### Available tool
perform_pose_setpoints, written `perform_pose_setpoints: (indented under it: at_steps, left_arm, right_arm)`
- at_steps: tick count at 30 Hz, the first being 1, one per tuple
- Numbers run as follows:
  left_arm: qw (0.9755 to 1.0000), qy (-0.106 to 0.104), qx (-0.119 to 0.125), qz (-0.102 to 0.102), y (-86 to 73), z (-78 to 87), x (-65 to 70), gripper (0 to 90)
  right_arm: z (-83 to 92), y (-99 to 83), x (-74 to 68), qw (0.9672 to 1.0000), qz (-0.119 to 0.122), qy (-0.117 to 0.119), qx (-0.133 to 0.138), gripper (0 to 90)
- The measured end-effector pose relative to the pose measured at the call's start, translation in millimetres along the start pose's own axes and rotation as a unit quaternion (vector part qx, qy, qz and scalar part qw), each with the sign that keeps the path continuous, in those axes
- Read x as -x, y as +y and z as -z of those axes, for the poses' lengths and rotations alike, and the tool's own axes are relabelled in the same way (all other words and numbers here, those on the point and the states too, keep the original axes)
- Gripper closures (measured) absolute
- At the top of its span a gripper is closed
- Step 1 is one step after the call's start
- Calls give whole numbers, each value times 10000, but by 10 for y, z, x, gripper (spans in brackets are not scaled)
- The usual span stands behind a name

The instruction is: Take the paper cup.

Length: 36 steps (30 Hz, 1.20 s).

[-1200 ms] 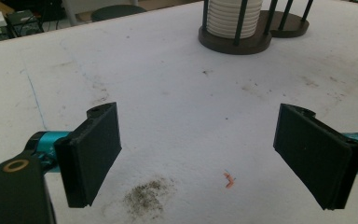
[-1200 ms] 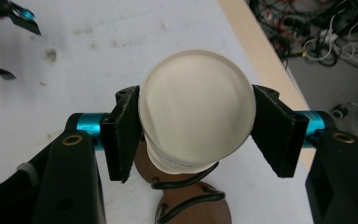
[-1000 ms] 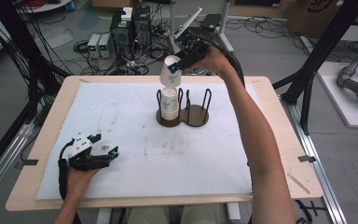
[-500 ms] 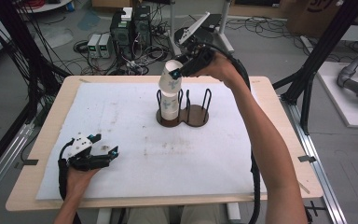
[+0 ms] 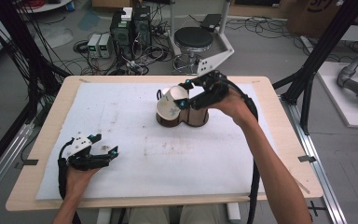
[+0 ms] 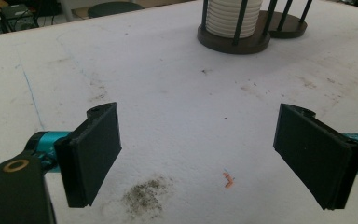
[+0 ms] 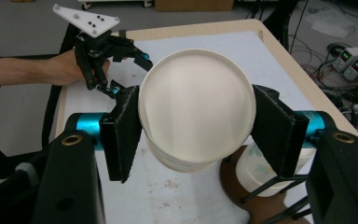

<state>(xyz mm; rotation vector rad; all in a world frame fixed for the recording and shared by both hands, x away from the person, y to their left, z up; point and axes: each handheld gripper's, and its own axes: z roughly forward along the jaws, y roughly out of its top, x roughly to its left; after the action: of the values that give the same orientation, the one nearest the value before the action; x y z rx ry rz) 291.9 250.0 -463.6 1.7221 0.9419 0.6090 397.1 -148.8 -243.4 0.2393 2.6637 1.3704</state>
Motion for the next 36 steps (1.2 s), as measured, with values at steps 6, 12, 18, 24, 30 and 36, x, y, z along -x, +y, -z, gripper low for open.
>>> perform_pose_setpoints:
  at_steps: [6,12,18,24,30,36]
  left_arm:
    - [10000,-37,29,27,-2,6,-6,147]
    - [10000,-29,75,-2,-6,10,2,147]
    - [10000,-38,40,25,-4,6,-3,147]
    - [10000,-37,53,-1,-5,12,-1,147]
    - [9999,3,164,-22,-14,30,7,147]
    - [9999,-54,137,-36,-11,23,9,147]
  right_arm:
    - [-93,-332,-166,9993,-170,181,267,377]
    - [-193,-560,-276,9974,-282,348,568,377]
    - [-271,-741,-354,9943,-388,521,849,376]
    - [-310,-883,-362,9913,-511,559,1075,376]
    - [-347,-949,-345,9906,-580,589,1086,376]
    - [-358,-977,-320,9904,-634,569,1091,376]
